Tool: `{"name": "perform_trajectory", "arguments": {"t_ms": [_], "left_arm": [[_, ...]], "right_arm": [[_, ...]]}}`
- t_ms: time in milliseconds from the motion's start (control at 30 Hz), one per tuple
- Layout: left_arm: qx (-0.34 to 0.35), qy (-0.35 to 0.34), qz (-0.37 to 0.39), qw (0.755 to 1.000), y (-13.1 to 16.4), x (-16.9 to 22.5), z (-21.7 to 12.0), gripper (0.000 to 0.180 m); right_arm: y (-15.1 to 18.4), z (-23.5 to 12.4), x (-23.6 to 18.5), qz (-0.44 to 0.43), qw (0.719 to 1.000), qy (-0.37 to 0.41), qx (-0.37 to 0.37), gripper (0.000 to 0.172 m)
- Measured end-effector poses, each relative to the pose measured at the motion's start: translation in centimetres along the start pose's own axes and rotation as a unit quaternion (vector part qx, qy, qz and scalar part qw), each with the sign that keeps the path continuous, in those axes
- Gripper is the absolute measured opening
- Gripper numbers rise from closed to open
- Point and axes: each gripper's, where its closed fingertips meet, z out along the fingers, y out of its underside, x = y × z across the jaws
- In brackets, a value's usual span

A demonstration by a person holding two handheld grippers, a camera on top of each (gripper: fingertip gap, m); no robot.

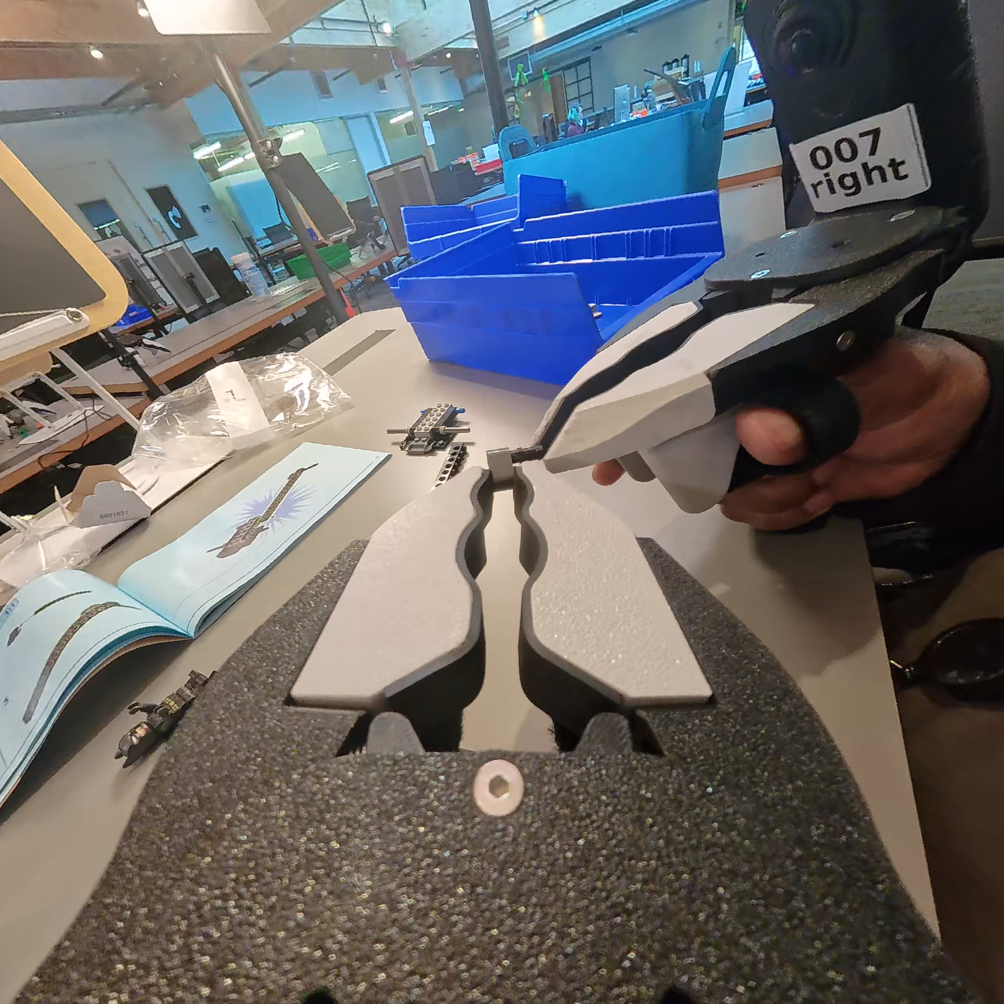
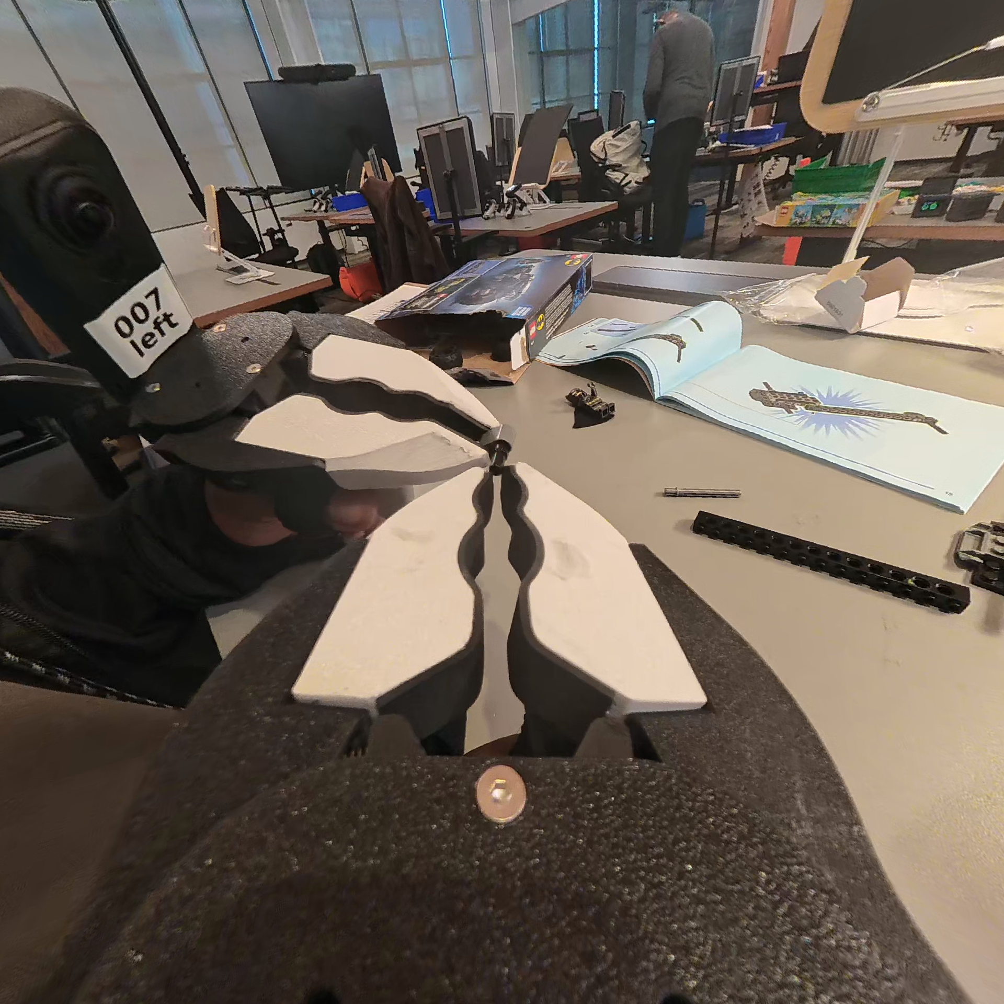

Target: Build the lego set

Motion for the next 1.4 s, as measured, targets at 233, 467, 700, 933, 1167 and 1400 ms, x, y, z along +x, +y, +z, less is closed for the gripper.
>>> {"name": "perform_trajectory", "arguments": {"t_ms": [233,467,700,933,1167,1400], "left_arm": [[-0.009,-0.010,0.024,1.000,0.23,0.12,0.04,0.007],[-0.011,-0.013,0.041,0.999,0.27,0.19,-0.11,0.007],[-0.014,-0.008,0.064,0.998,0.36,0.50,-0.18,0.007],[-0.011,-0.001,0.063,0.998,0.35,0.70,-0.20,0.007],[-0.010,0.004,0.060,0.998,0.34,0.78,-0.20,0.007],[-0.009,-0.008,0.033,0.999,0.19,0.27,0.27,0.007]], "right_arm": [[0.08,0.04,0.02,-0.001,1.000,0.003,-0.003,0.003],[0.17,0.14,-0.11,0.008,1.000,-0.003,-0.005,0.003],[0.37,0.22,-0.15,0.023,1.000,-0.012,-0.011,0.002],[0.41,0.24,-0.20,0.026,0.999,-0.016,-0.013,0.002],[0.48,0.28,-0.18,0.028,0.999,-0.015,-0.016,0.002],[0.22,0.22,0.27,0.055,0.998,-0.020,-0.003,0.003]]}}
